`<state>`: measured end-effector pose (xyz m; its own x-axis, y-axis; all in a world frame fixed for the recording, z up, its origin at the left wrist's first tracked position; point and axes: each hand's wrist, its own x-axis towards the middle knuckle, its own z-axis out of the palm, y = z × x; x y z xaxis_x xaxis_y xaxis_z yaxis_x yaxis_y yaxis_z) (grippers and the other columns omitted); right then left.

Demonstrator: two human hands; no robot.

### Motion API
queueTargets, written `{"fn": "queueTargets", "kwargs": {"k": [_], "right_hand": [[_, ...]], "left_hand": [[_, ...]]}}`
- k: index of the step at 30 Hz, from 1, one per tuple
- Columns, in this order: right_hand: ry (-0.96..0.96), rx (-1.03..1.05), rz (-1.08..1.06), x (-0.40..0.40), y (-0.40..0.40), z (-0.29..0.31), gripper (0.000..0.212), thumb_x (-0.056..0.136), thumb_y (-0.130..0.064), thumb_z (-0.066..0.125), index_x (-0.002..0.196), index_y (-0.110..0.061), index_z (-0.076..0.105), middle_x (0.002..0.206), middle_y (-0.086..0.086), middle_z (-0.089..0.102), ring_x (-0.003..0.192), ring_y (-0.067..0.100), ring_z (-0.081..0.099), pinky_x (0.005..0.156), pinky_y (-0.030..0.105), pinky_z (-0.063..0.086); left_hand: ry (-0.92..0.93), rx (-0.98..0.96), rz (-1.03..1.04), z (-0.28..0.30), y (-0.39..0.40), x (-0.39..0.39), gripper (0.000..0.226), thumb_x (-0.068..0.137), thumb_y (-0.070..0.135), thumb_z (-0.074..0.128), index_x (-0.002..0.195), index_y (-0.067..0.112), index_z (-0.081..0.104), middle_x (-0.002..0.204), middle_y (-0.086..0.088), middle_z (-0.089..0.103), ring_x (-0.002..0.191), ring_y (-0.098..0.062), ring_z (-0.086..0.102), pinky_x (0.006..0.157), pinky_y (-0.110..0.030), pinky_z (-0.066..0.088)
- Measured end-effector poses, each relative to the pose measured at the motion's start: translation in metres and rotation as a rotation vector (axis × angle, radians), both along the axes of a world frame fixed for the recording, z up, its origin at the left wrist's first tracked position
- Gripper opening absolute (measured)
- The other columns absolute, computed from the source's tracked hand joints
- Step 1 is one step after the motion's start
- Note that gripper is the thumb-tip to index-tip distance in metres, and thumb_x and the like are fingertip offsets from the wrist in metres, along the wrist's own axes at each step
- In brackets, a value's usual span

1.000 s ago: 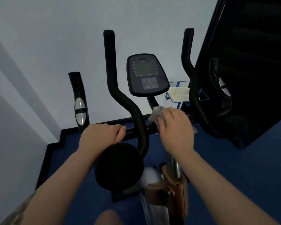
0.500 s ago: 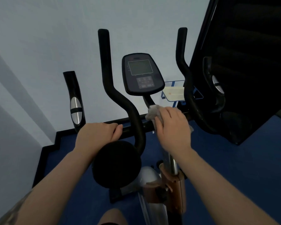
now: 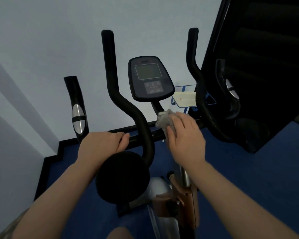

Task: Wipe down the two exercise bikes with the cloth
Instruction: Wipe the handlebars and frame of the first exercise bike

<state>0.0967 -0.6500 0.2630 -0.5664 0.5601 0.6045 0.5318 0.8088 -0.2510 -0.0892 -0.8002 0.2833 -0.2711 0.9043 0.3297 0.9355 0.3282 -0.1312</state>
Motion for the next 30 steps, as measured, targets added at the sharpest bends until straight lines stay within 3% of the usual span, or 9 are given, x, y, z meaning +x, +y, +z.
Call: {"fn": "queueTargets", "kwargs": {"k": [5,8,10,13,16,20,24,26,30], "right_hand": [[-0.293,-0.363,-0.115,-0.04,0.038,0.031,0.036,0.102,-0.034,0.034,0.095,-0.011,0.061,0.099,0.009,0.063,0.092,0.028,0.058,0.071,0.033,0.034],[-0.231,-0.198,-0.081,-0.025,0.018,0.023,0.037,0.103,-0.032,0.031,0.096,-0.016,0.063,0.107,0.001,0.064,0.113,0.025,0.055,0.1,0.038,0.033],[-0.1,-0.126,0.011,-0.008,-0.008,0.011,0.043,0.104,-0.034,0.028,0.116,-0.018,0.066,0.129,-0.005,0.059,0.136,0.017,0.04,0.119,0.045,0.013],[-0.044,-0.095,0.093,0.007,-0.02,0.001,0.047,0.104,-0.036,0.027,0.125,-0.018,0.064,0.137,-0.006,0.056,0.141,0.012,0.033,0.12,0.05,0.008],[-0.254,-0.058,0.108,-0.006,-0.001,0.014,0.04,0.104,-0.032,0.031,0.117,-0.022,0.067,0.134,-0.005,0.058,0.137,0.016,0.039,0.121,0.046,0.006],[-0.412,-0.097,0.006,-0.034,0.013,0.029,0.042,0.104,-0.036,0.027,0.11,-0.026,0.067,0.117,-0.008,0.062,0.114,0.015,0.053,0.115,0.039,0.019],[-0.133,0.017,-0.034,-0.013,-0.025,0.003,0.029,0.1,-0.029,0.046,0.118,-0.019,0.066,0.122,-0.001,0.062,0.118,0.022,0.052,0.106,0.042,0.034],[-0.045,-0.01,-0.013,-0.006,-0.028,-0.002,0.028,0.098,-0.027,0.05,0.119,-0.016,0.066,0.121,0.001,0.063,0.119,0.023,0.053,0.104,0.044,0.036],[-0.277,-0.087,0.039,-0.025,0.009,0.025,0.034,0.102,-0.032,0.036,0.098,-0.017,0.066,0.099,0.0,0.062,0.094,0.022,0.056,0.084,0.037,0.043]], "left_hand": [[0.025,0.011,0.042,0.0,-0.001,0.003,0.042,0.094,0.041,0.045,0.063,0.018,0.059,0.042,0.002,0.044,0.036,-0.023,0.049,0.042,-0.021,0.017],[0.0,-0.015,0.048,0.0,-0.001,0.003,0.042,0.095,0.043,0.043,0.067,0.019,0.061,0.046,0.0,0.05,0.041,-0.024,0.054,0.042,-0.024,0.026],[0.005,-0.004,0.032,0.002,-0.001,0.004,0.037,0.092,0.038,0.056,0.062,0.017,0.061,0.041,0.002,0.045,0.034,-0.023,0.049,0.039,-0.023,0.03],[0.002,0.016,0.051,-0.001,-0.001,0.004,0.043,0.095,0.044,0.04,0.069,0.019,0.064,0.045,0.006,0.041,0.041,-0.024,0.053,0.044,-0.025,0.028],[-0.049,0.004,0.086,-0.002,0.002,0.002,0.052,0.096,0.051,0.024,0.077,0.022,0.064,0.051,0.006,0.044,0.05,-0.023,0.057,0.048,-0.027,0.034],[-0.019,0.023,0.067,-0.002,0.0,0.003,0.047,0.096,0.047,0.034,0.073,0.019,0.064,0.05,0.0,0.052,0.046,-0.025,0.056,0.046,-0.026,0.032],[0.018,-0.009,0.036,0.002,0.0,0.004,0.034,0.089,0.035,0.062,0.06,0.017,0.061,0.039,0.005,0.038,0.032,-0.023,0.048,0.038,-0.021,0.029],[0.002,-0.003,0.037,0.001,0.0,0.004,0.036,0.09,0.036,0.061,0.06,0.016,0.061,0.039,0.002,0.041,0.032,-0.024,0.048,0.041,-0.021,0.027],[-0.018,0.039,0.075,-0.001,0.001,0.003,0.048,0.095,0.048,0.032,0.073,0.019,0.064,0.053,-0.003,0.056,0.049,-0.027,0.058,0.047,-0.027,0.031]]}}
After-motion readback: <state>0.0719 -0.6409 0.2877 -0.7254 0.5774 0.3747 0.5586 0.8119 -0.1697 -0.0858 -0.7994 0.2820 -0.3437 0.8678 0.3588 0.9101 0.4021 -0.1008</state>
